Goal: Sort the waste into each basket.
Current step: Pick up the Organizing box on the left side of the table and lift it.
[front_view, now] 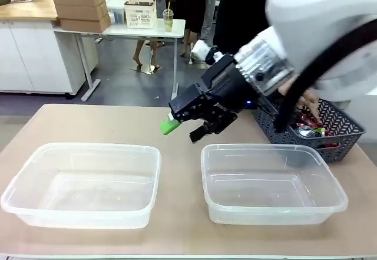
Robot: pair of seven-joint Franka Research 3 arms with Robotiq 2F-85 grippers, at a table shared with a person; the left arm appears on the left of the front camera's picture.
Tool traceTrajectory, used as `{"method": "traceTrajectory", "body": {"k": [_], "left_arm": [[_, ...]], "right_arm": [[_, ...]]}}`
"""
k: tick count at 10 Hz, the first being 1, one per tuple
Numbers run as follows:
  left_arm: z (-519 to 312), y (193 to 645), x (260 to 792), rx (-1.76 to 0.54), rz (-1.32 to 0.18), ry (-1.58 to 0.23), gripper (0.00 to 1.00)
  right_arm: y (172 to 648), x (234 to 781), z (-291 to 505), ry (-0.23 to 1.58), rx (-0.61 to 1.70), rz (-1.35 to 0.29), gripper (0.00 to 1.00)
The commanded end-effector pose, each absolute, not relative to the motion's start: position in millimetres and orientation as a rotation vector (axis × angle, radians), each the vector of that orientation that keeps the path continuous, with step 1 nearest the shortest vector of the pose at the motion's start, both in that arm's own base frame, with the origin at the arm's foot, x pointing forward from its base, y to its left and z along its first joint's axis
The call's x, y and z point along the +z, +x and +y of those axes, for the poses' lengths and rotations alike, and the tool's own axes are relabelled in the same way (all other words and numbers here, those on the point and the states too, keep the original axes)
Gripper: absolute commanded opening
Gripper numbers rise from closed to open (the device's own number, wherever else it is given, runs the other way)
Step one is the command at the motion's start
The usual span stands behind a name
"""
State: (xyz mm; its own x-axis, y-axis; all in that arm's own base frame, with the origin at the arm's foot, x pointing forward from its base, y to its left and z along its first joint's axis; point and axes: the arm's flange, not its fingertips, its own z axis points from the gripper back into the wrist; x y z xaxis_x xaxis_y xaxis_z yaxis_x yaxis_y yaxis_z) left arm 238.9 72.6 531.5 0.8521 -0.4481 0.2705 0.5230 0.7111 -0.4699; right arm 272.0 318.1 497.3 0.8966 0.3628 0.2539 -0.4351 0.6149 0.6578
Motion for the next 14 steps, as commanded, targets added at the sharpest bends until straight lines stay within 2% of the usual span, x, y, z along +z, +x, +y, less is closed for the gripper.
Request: {"method": "traceTrajectory", "body": {"k": [1, 2, 3, 5, 6, 7, 8, 9, 10, 11, 12, 14], "left_arm": [[68.7, 257.9, 536.9, -0.490, -0.163, -0.617, 1.00], [68.7, 257.9, 536.9, -0.490, -0.163, -0.617, 1.00], [70.0, 247.2, 532.9, -0.522, -0.146, -0.584, 1.00], [27.3, 260.6, 496.6, -0.420, -0.140, -0.427, 1.00], [13.2, 263.2, 470.0, -0.341, -0.172, -0.236, 1.00], [5.0, 263.5, 443.0, -0.366, -0.081, -0.172, 1.00], [1.5, 267.8, 424.8, -0.316, -0.036, -0.134, 1.00], [22.8, 275.0, 486.9, -0.413, -0.164, -0.287, 1.00], [22.8, 275.0, 486.9, -0.413, -0.164, -0.287, 1.00], [22.8, 275.0, 486.9, -0.413, -0.164, -0.287, 1.00], [13.9, 288.7, 478.6, -0.392, -0.135, -0.227, 1.00], [6.6, 289.6, 434.1, -0.457, -0.017, -0.106, 1.00]], "right_arm": [[266.1, 513.4, 289.1, 0.839, 0.407, -0.142, 1.00], [272.0, 497.3, 318.1, 0.784, 0.460, -0.099, 1.00], [261.0, 506.6, 327.5, 0.524, 0.156, 0.035, 1.00], [256.4, 498.2, 422.7, 0.206, 0.147, 0.177, 1.00], [263.8, 474.3, 450.8, -0.010, 0.177, 0.245, 1.00], [270.1, 454.1, 461.9, -0.073, 0.152, 0.271, 1.00], [273.0, 448.0, 458.5, -0.139, 0.090, 0.207, 1.00], [231.8, 452.0, 429.3, 0.170, 0.177, 0.079, 1.00], [231.8, 452.0, 429.3, 0.170, 0.177, 0.079, 1.00], [249.9, 432.5, 437.9, 0.015, 0.122, 0.132, 1.00], [255.0, 423.2, 466.7, -0.058, 0.122, 0.175, 1.00], [268.9, 392.8, 487.2, -0.072, -0.038, 0.169, 1.00]]}}
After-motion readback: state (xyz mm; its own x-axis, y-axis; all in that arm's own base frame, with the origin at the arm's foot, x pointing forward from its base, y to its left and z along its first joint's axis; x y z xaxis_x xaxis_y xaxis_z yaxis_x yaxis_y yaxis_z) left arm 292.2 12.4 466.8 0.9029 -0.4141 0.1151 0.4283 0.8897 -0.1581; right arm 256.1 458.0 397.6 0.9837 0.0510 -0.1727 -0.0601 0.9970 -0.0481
